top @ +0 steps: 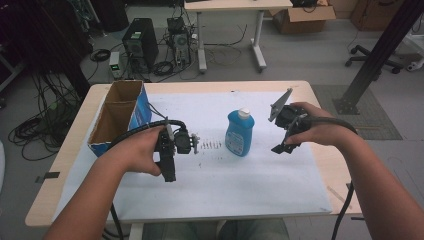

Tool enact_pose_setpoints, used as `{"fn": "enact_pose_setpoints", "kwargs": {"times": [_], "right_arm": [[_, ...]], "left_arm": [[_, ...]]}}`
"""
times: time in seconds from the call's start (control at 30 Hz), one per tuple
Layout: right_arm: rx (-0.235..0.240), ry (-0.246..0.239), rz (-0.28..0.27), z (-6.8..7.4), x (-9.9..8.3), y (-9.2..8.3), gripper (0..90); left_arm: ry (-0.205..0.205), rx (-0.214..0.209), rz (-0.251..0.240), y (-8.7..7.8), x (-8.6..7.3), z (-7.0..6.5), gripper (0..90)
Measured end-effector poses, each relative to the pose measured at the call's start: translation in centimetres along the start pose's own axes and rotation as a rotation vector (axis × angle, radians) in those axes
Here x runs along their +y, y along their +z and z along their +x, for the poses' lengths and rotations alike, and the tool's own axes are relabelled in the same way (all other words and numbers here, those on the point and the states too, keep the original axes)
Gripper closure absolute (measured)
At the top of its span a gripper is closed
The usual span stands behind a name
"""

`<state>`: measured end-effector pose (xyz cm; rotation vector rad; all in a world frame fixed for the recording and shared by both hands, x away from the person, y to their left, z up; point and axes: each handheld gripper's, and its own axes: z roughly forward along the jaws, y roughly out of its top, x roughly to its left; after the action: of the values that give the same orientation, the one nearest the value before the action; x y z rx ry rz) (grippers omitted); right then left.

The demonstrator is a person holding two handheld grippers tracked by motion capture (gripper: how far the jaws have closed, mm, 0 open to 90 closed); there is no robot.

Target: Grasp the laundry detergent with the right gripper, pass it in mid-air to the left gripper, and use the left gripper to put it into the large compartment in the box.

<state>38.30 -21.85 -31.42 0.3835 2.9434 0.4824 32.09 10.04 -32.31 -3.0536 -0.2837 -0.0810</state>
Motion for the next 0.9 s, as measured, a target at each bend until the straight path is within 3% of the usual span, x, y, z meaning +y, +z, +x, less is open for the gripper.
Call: {"fn": "enact_pose_setpoints", "kwargs": {"times": [0.1,0.23,0.9], "right_arm": [[-0.004,-0.008,-0.013,0.3,-0.2,0.5,3.8],[-0.011,0.015,-0.039,0.5,-0.5,1.3,3.9],[-0.04,0.166,-0.22,0.9,-1.4,4.1,3.5]], "left_arm": [[0.005,0.002,-0.001,0.0,0.1,0.0,0.4],[0.002,-0.001,-0.002,0.1,0.1,-0.1,0.4],[0.008,0.002,0.003,0.2,0.2,-0.4,0.3]]}}
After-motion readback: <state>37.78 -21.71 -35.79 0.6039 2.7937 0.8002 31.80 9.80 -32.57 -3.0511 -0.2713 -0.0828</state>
